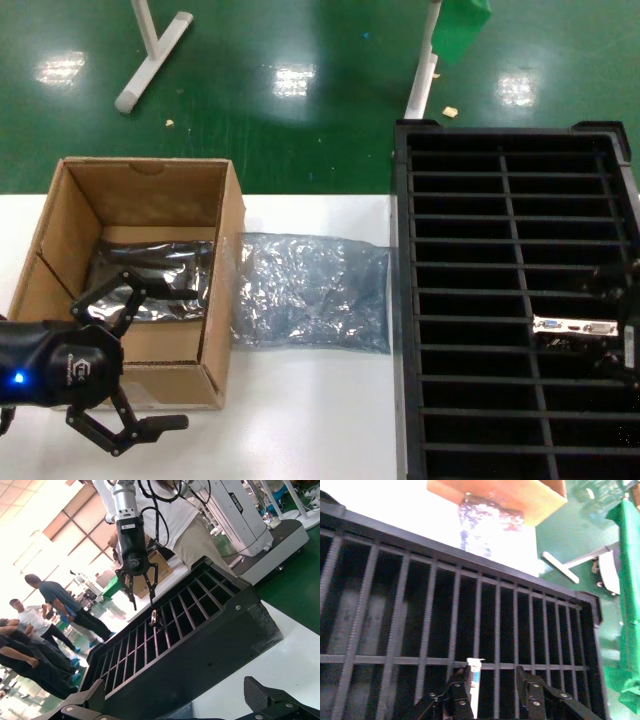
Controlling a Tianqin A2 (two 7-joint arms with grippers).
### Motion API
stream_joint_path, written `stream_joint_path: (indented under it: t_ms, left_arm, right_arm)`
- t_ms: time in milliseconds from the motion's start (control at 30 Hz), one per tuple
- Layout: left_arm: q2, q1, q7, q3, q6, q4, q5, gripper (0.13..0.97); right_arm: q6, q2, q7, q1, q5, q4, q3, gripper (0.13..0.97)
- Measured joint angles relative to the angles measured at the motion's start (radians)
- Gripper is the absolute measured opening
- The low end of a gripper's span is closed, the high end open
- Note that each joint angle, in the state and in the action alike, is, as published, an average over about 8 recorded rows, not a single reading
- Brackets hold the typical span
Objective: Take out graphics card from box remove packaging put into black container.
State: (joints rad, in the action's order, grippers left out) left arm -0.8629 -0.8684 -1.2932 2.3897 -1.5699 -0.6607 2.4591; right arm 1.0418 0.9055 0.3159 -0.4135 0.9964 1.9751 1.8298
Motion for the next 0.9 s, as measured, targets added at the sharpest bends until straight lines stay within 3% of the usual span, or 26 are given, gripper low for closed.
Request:
stream_joint_path:
  t_ms: [133, 433, 667, 900]
  left_arm:
    - [0.0, 0.0, 0.0, 0.0, 0.0, 0.0, 0.0, 0.966]
    - [0.0, 0.0, 0.0, 0.0, 0.0, 0.0, 0.0, 0.966]
    - [0.0, 0.0, 0.0, 0.0, 0.0, 0.0, 0.0, 0.966]
    - [0.0, 0.0, 0.0, 0.0, 0.0, 0.0, 0.0, 0.966]
  right_arm:
    - [-0.013, -0.009, 0.029, 0.004, -0.012, 0.013, -0.028, 0.297]
    - [-0.104, -0.088, 0.145, 0.088, -0.067, 0.043, -0.171, 0.453]
    - [-0.206, -0.225, 0.239, 0.192, -0.107, 0.051, -0.318, 0.643]
    - [-0.235, -0.268, 0.26, 0.214, -0.118, 0.05, -0.353, 0.776]
